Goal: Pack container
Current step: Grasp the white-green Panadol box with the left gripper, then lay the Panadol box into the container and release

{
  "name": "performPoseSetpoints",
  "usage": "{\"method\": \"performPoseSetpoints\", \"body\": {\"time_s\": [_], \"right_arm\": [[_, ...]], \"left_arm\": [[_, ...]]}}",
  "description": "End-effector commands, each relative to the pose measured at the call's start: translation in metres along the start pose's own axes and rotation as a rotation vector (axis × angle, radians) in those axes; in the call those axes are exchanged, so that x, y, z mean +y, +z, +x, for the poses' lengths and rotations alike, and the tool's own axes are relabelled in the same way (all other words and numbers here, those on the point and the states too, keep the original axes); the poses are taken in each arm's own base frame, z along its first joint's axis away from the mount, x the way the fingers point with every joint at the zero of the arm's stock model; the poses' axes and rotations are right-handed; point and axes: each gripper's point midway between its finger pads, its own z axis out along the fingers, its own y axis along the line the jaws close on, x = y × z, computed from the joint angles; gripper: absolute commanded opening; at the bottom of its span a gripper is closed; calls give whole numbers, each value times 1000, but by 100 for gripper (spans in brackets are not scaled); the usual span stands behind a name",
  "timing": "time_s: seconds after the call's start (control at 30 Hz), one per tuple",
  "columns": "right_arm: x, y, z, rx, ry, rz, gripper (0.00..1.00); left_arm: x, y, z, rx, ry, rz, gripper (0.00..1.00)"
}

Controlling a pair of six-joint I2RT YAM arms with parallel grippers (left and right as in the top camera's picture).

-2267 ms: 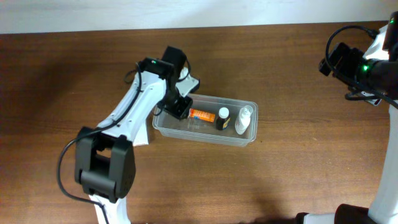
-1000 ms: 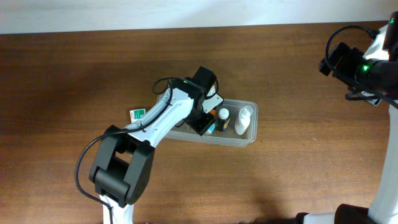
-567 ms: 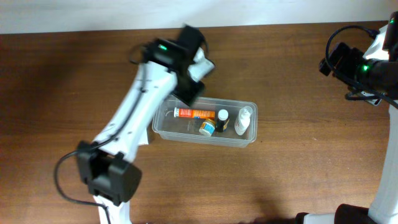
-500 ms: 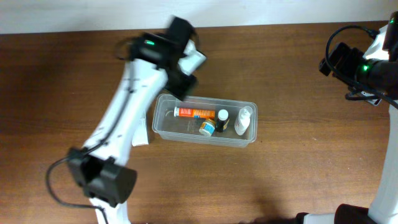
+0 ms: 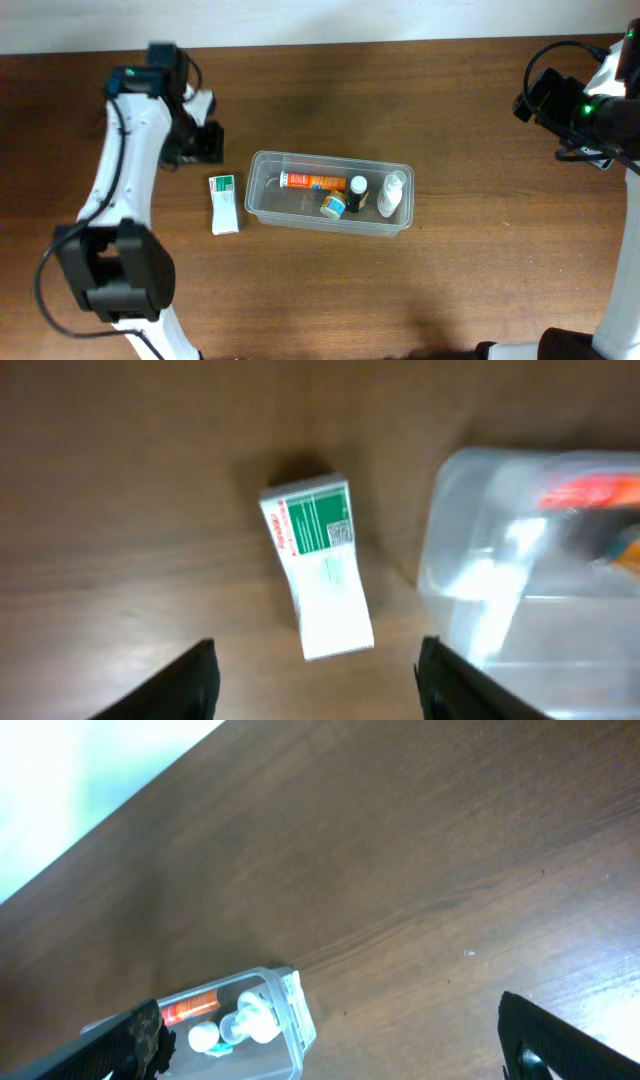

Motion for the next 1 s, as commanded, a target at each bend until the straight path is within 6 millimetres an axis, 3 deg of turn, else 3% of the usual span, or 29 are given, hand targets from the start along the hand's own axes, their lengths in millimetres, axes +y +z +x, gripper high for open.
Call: {"method": "performPoseSetpoints", "body": {"time_s": [0.0,0.17,0.43,0.57,0.63,0.77,0.87,0.97], "right_arm": [[-1,0,-2,-3,12,-4,98],[-1,0,-2,-3,12,-3,98],[-1,0,-2,-3,12,-3,98],[-1,0,-2,-3,13,-3,98],[-1,0,-2,-3,12,-3,98],[-1,0,-2,-3,12,-4,98],[-1,0,-2,-3,12,-3,98],[-1,0,-2,-3,13,-3,98]], "left_arm": [[-5,49,23,117,-42,48,67],[-2,87,37,158,-45,47,68],[7,109,44,149,-42,3,67],[7,110,44,148,-37,4,54],[7,105,42,147,-19,4,44],[6,80,29,130,25,5,40],[5,42,11,88,71,-5,35],[9,-8,-8,21,80,-60,34]]}}
